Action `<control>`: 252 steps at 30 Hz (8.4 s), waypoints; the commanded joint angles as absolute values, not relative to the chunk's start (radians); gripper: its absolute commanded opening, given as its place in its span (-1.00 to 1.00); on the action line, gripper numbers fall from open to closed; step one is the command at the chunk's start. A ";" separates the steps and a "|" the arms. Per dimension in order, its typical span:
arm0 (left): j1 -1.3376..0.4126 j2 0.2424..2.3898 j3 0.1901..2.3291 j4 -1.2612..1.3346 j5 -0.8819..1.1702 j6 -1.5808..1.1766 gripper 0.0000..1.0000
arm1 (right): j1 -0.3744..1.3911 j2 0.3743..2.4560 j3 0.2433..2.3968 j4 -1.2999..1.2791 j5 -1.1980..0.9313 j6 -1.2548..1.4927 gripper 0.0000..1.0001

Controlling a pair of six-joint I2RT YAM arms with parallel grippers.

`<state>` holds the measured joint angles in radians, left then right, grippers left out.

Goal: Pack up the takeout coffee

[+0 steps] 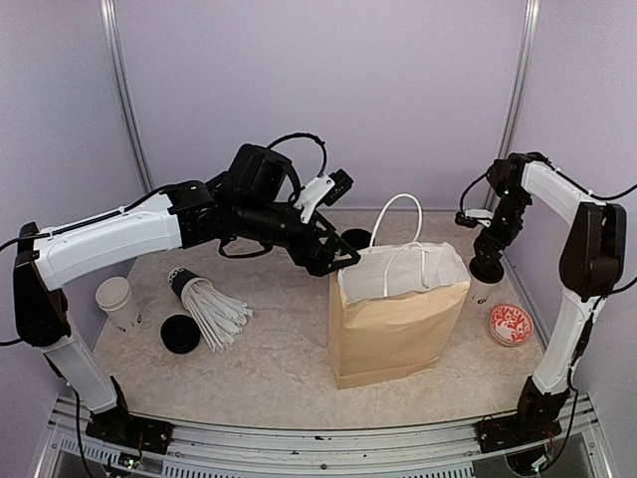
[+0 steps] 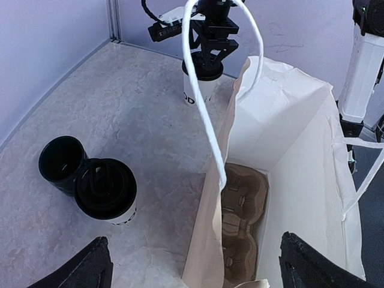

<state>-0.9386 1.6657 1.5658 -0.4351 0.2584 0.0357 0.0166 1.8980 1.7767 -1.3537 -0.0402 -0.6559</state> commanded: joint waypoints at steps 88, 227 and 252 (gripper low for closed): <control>-0.951 1.931 1.868 -0.600 0.424 0.075 -0.75 | 0.435 1.257 1.780 -1.378 -0.509 -0.873 0.03; -1.266 1.675 1.251 0.336 0.081 0.229 -1.00 | 0.723 1.416 1.680 -1.380 0.002 -0.758 -0.12; -1.144 1.518 1.328 0.268 -0.219 0.167 0.25 | 0.857 1.277 1.420 -1.379 0.174 -0.653 -0.16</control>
<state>-1.3006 1.4681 1.2743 0.2916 -0.2623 0.3195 0.8444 1.2957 1.4384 -1.3720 0.1375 -0.6861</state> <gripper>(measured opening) 0.624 0.699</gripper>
